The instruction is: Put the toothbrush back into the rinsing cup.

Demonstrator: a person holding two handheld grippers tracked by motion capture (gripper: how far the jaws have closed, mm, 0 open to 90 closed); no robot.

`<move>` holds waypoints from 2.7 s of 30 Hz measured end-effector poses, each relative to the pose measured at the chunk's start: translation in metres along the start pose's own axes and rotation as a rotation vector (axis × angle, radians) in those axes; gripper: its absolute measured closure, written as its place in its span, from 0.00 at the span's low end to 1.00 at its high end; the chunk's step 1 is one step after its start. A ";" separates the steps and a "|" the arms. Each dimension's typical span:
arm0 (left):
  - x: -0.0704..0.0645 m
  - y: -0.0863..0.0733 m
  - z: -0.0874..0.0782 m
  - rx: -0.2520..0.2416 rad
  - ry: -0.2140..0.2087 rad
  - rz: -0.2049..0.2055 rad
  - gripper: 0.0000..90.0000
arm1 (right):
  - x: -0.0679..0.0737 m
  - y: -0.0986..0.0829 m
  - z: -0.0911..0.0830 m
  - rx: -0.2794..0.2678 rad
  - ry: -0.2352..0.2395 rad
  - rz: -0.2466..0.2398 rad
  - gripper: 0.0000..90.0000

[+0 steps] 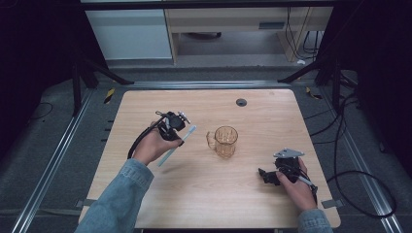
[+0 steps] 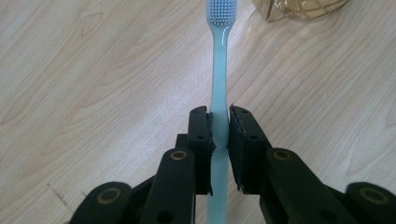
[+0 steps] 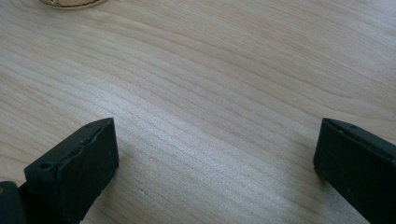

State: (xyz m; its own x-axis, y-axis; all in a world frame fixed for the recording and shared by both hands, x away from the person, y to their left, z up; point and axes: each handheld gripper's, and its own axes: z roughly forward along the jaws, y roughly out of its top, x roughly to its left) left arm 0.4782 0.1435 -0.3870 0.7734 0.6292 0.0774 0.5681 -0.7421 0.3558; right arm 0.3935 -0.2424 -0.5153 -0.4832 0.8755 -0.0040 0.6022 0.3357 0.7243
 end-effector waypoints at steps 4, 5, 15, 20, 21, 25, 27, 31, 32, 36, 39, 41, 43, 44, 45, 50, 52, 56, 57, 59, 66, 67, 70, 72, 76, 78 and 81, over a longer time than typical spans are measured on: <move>-0.001 0.003 -0.005 -0.033 -0.002 -0.008 0.87 | 0.000 0.000 0.000 0.000 0.000 0.001 0.00; -0.001 0.003 -0.005 -0.033 -0.002 -0.008 0.87 | 0.000 0.000 0.000 0.000 0.000 0.001 0.00; -0.010 0.012 -0.023 -0.196 0.035 -0.039 0.88 | 0.000 0.000 0.000 0.000 0.000 -0.001 0.00; -0.014 0.015 -0.029 -0.266 0.053 -0.051 0.88 | 0.000 0.000 0.000 0.000 0.000 -0.001 0.00; -0.015 0.015 -0.030 -0.274 0.053 -0.052 0.88 | 0.000 0.000 0.000 0.000 0.000 -0.001 0.00; -0.018 0.017 -0.035 -0.304 0.060 -0.053 0.88 | 0.000 0.000 0.000 0.000 0.000 -0.001 0.00; -0.018 0.018 -0.035 -0.315 0.061 -0.059 0.88 | 0.000 0.000 0.000 0.000 0.000 -0.001 0.00; -0.019 0.019 -0.036 -0.335 0.065 -0.065 0.88 | 0.000 0.000 0.000 0.001 0.000 -0.001 0.00; -0.020 0.019 -0.036 -0.341 0.067 -0.064 0.88 | 0.000 0.000 0.000 0.000 0.000 -0.001 0.00; -0.022 0.021 -0.037 -0.362 0.073 -0.068 0.88 | 0.000 0.000 0.000 0.001 0.000 -0.001 0.00; -0.022 0.022 -0.039 -0.376 0.077 -0.067 0.88 | 0.000 0.000 0.000 0.001 0.000 -0.001 0.00; -0.023 0.022 -0.041 -0.399 0.091 -0.072 0.88 | 0.000 0.000 0.000 0.001 0.000 -0.002 0.00; -0.025 0.023 -0.044 -0.435 0.128 -0.069 0.88 | 0.000 0.000 0.000 0.001 0.000 0.000 0.00; -0.026 0.023 -0.045 -0.452 0.141 -0.071 0.88 | 0.000 0.000 0.000 0.001 0.000 0.000 0.00; -0.026 0.023 -0.045 -0.452 0.141 -0.071 0.88 | 0.000 0.000 0.000 0.001 0.000 0.000 0.00; -0.030 0.025 -0.049 -0.510 0.163 -0.077 0.88 | 0.000 0.000 0.000 0.001 0.000 -0.001 0.00; -0.033 0.026 -0.050 -0.535 0.167 -0.077 0.88 | 0.000 0.000 0.000 0.001 0.000 -0.001 0.00; -0.041 0.027 -0.051 -0.629 0.194 -0.081 0.88 | 0.000 0.000 0.000 0.000 0.000 0.000 0.00; -0.041 0.027 -0.051 -0.629 0.194 -0.081 0.88 | 0.000 0.000 0.000 0.000 0.000 0.000 0.00; -0.047 0.027 -0.051 -0.688 0.201 -0.095 0.88 | 0.000 0.000 0.000 0.000 0.000 0.000 0.00; -0.054 0.028 -0.050 -0.781 0.225 -0.104 0.88 | 0.000 0.000 0.000 0.000 0.000 -0.002 0.00; -0.054 0.028 -0.050 -0.781 0.225 -0.104 0.88 | 0.000 0.000 0.000 0.000 0.000 -0.002 0.00; -0.055 0.026 -0.048 -0.830 0.238 -0.124 0.88 | 0.000 0.000 0.000 0.001 0.000 -0.001 0.00; -0.058 0.026 -0.044 -0.862 0.241 -0.136 0.88 | 0.000 0.000 0.000 0.001 -0.001 -0.002 0.00; -0.061 0.027 -0.041 -0.883 0.248 -0.136 0.88 | 0.000 0.000 0.000 0.001 -0.001 -0.003 0.00; -0.063 0.027 -0.039 -0.900 0.255 -0.137 0.88 | 0.000 0.000 0.000 0.001 -0.001 -0.003 0.00; -0.064 0.027 -0.038 -0.923 0.257 -0.142 0.88 | 0.000 0.000 0.000 0.000 0.001 -0.004 0.00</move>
State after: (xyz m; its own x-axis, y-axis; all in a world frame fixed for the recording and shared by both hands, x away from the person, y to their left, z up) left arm 0.4334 0.0915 -0.3466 0.5671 0.8117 0.1396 0.1221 -0.2505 0.9604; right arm 0.3933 -0.2425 -0.5153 -0.4863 0.8738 -0.0066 0.6003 0.3396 0.7241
